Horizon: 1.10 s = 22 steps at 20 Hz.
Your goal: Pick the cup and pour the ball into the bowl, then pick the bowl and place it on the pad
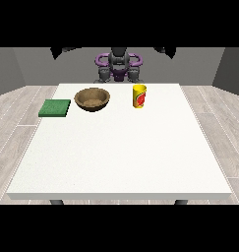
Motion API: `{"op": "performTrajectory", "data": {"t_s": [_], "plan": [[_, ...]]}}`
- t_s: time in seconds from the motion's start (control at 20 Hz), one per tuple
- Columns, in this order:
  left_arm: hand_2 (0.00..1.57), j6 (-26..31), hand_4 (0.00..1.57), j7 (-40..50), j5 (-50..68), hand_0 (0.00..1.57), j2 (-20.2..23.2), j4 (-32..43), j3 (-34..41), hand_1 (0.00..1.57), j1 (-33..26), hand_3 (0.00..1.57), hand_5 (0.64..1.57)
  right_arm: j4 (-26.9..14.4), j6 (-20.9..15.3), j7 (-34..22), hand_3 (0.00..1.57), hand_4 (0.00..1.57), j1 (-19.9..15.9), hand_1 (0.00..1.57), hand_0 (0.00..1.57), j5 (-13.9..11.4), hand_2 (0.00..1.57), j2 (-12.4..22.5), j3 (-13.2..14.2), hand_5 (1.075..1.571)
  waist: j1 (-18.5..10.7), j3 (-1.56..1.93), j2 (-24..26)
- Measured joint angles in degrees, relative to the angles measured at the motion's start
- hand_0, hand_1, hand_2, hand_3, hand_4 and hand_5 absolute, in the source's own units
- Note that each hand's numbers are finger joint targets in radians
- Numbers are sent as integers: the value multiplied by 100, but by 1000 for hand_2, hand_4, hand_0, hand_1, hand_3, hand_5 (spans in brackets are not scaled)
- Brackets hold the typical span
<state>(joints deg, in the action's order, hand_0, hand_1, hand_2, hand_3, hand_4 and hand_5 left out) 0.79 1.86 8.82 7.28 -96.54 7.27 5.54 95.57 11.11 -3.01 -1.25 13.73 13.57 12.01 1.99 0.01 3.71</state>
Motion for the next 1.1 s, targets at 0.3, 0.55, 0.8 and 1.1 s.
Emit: {"op": "performTrajectory", "data": {"t_s": [0.3,0.55,0.8,1.1], "plan": [[0,140,0,-1083,-152,0,-86,647,54,0,137,0,1525,-440,196,789,0,0,-155,0,0,-97,0,-69,76,1571,34,0,-687],[0,-16,0,-2042,-460,0,-335,1472,-6,0,239,0,1519,-664,277,1102,0,0,-234,0,0,-211,0,-101,74,1571,133,-3,-926],[0,-369,0,-2977,-649,0,-579,2500,-1,0,572,0,1528,-653,328,1215,0,0,-414,0,0,-266,0,-67,54,1570,361,-3,-1228],[0,-621,0,-3832,-718,0,-637,3680,96,0,1079,0,1518,-1056,555,1530,0,0,-613,0,0,-178,0,48,209,1570,433,-4,-1477]]}}
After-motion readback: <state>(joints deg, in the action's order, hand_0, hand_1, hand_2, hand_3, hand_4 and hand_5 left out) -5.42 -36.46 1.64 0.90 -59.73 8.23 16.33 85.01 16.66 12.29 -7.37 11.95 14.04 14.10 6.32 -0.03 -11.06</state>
